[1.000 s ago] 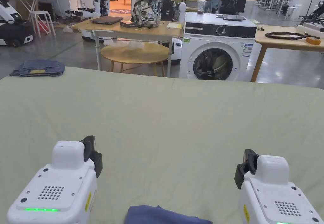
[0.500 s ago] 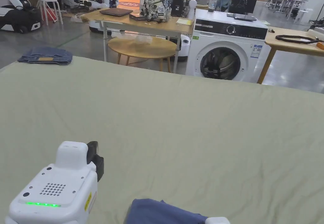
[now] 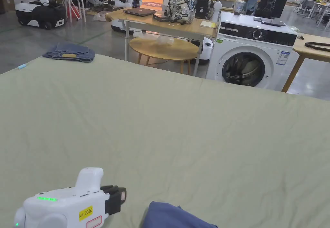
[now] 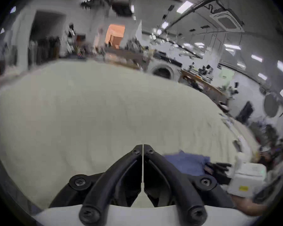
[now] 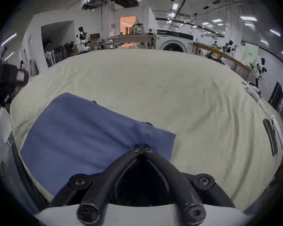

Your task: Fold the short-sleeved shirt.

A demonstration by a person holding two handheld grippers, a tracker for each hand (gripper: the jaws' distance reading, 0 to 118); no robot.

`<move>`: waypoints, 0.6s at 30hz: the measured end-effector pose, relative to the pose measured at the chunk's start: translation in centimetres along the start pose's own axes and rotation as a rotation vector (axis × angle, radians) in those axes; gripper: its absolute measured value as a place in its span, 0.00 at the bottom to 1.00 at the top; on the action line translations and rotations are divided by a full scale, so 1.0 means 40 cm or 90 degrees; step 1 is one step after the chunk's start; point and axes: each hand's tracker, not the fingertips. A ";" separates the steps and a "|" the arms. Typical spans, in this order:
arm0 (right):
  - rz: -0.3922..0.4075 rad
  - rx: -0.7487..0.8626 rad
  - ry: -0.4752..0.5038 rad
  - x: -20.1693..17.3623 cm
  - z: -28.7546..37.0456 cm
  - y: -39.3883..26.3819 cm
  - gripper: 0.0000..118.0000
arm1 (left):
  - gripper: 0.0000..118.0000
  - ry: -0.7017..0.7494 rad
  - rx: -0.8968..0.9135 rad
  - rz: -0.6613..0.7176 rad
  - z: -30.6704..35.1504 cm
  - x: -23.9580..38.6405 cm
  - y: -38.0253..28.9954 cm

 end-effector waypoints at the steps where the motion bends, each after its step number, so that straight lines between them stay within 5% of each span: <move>1: -0.001 -0.001 0.001 0.000 0.001 0.001 0.00 | 0.02 -0.040 -0.046 0.024 -0.011 -0.017 0.006; 3: -0.001 -0.003 0.002 0.001 0.001 0.002 0.00 | 0.23 -0.120 -0.111 0.071 -0.044 -0.052 0.018; 5: -0.003 -0.005 0.004 0.004 0.000 0.002 0.00 | 0.59 -0.179 -0.169 0.092 -0.074 -0.070 0.025; 15: -0.013 -0.005 0.004 0.004 0.001 0.002 0.00 | 0.64 -0.284 -0.368 0.146 -0.278 -0.046 -0.037; 18: -0.015 -0.006 0.004 0.004 0.001 0.002 0.00 | 0.58 -0.301 -0.339 0.131 -0.308 -0.027 -0.065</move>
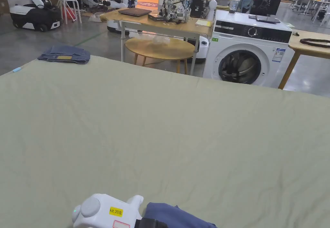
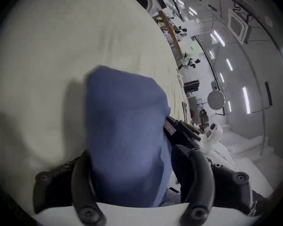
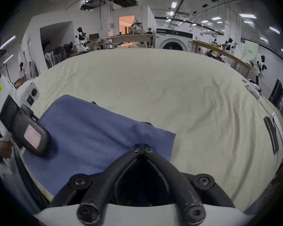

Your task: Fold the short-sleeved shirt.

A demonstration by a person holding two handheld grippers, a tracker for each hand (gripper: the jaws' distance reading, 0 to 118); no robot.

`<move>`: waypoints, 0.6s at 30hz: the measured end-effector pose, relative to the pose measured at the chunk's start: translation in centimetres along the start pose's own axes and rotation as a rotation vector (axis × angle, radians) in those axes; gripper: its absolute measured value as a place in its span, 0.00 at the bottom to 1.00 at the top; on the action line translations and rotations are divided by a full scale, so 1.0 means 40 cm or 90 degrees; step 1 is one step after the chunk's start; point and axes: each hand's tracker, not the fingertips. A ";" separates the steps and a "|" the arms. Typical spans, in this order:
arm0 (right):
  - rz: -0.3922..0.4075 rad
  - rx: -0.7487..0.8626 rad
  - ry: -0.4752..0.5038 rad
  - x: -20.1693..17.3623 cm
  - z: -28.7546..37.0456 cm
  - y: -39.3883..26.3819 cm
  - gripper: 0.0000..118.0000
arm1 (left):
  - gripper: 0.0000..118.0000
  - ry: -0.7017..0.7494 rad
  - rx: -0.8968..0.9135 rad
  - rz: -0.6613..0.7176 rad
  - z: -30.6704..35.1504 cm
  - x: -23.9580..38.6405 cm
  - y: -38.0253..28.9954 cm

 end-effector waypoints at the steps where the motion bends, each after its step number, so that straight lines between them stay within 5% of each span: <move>1: -0.001 0.000 0.000 0.002 0.001 0.000 0.00 | 0.47 0.011 0.025 0.009 0.000 -0.008 0.002; 2: -0.004 -0.001 0.001 0.006 0.000 0.002 0.00 | 0.27 0.026 0.045 0.032 0.003 -0.025 0.004; 4: -0.007 -0.002 0.008 0.010 0.002 0.005 0.00 | 0.24 -0.045 0.045 0.084 0.016 -0.028 -0.017; 18: 0.027 0.041 0.004 -0.010 0.060 0.065 0.00 | 0.13 -0.039 0.070 0.066 0.125 0.068 -0.018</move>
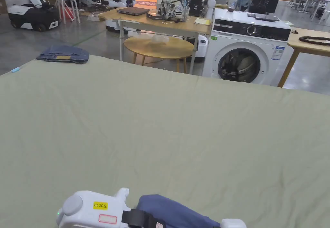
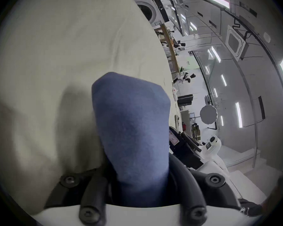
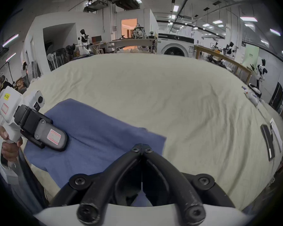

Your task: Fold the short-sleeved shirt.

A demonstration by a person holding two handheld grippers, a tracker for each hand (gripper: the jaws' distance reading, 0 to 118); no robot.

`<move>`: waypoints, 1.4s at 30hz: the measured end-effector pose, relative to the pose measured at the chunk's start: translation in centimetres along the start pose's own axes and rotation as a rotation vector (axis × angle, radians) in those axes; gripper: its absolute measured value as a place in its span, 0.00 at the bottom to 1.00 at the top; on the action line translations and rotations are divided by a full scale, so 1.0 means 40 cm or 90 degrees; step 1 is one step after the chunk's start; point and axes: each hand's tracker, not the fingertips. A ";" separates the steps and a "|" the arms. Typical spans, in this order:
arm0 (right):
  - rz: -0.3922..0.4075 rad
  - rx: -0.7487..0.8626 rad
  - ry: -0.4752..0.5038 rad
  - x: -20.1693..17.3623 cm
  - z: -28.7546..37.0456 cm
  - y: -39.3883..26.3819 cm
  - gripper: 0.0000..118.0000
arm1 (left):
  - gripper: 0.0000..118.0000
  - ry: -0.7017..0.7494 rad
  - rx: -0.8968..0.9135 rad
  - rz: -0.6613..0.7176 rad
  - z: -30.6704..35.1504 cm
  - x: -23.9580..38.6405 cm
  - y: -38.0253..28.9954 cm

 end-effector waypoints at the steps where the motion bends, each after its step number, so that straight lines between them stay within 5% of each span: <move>1: 0.003 0.006 0.002 -0.002 0.003 0.015 0.00 | 0.13 0.004 0.004 -0.003 0.026 0.005 0.006; 9: 0.030 0.043 0.020 -0.050 -0.014 0.116 0.00 | 0.13 0.089 0.065 -0.040 0.364 -0.031 0.101; 25: 0.039 0.023 0.021 -0.100 -0.066 0.139 0.00 | 0.13 0.353 0.158 0.053 1.028 -0.149 0.262; 35: 0.042 0.007 0.012 -0.093 -0.083 0.130 0.00 | 0.13 0.562 0.097 0.103 0.953 -0.236 0.233; 39: 0.041 0.009 0.010 -0.093 -0.079 0.132 0.00 | 0.14 0.572 0.093 0.097 0.947 -0.231 0.246; 42: 0.037 0.010 0.009 -0.083 -0.082 0.131 0.00 | 0.33 0.594 0.088 0.074 0.989 -0.230 0.255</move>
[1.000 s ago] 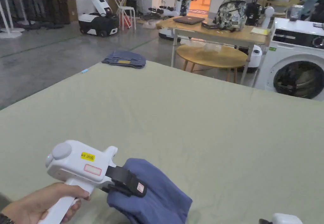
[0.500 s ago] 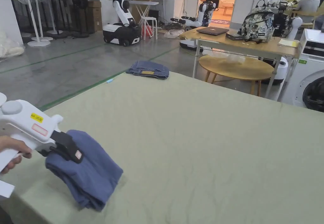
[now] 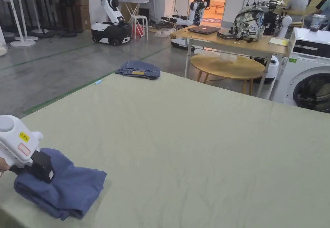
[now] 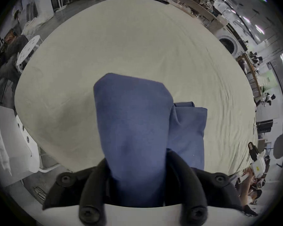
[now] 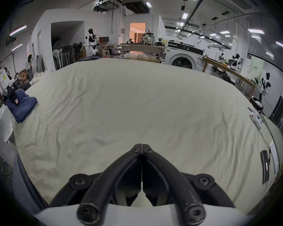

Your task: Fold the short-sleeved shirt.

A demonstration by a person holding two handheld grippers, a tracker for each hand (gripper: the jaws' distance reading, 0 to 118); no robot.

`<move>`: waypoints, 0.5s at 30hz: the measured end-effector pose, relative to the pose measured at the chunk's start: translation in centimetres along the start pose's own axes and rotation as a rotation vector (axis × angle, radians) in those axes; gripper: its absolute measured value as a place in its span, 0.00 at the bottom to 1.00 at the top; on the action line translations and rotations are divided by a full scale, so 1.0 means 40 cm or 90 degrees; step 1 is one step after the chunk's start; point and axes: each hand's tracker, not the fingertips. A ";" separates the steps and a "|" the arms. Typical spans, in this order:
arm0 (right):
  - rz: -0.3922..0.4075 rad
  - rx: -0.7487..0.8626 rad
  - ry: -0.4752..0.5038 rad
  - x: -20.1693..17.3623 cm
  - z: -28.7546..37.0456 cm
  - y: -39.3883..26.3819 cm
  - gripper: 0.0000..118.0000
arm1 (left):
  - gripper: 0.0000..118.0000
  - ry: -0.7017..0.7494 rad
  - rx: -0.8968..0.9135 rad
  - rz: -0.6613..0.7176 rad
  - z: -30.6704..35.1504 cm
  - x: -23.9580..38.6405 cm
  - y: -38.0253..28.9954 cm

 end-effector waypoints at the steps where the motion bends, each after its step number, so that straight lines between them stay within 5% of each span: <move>1: -0.001 0.000 -0.001 0.002 0.000 0.000 0.00 | 0.39 0.025 0.009 -0.015 0.014 -0.019 0.010; 7: -0.011 0.005 0.000 0.014 0.002 -0.001 0.00 | 0.44 0.139 0.070 -0.015 0.085 -0.094 0.059; 15: -0.037 0.036 -0.002 0.038 0.018 -0.001 0.00 | 0.37 0.180 0.224 -0.116 0.097 0.141 -0.063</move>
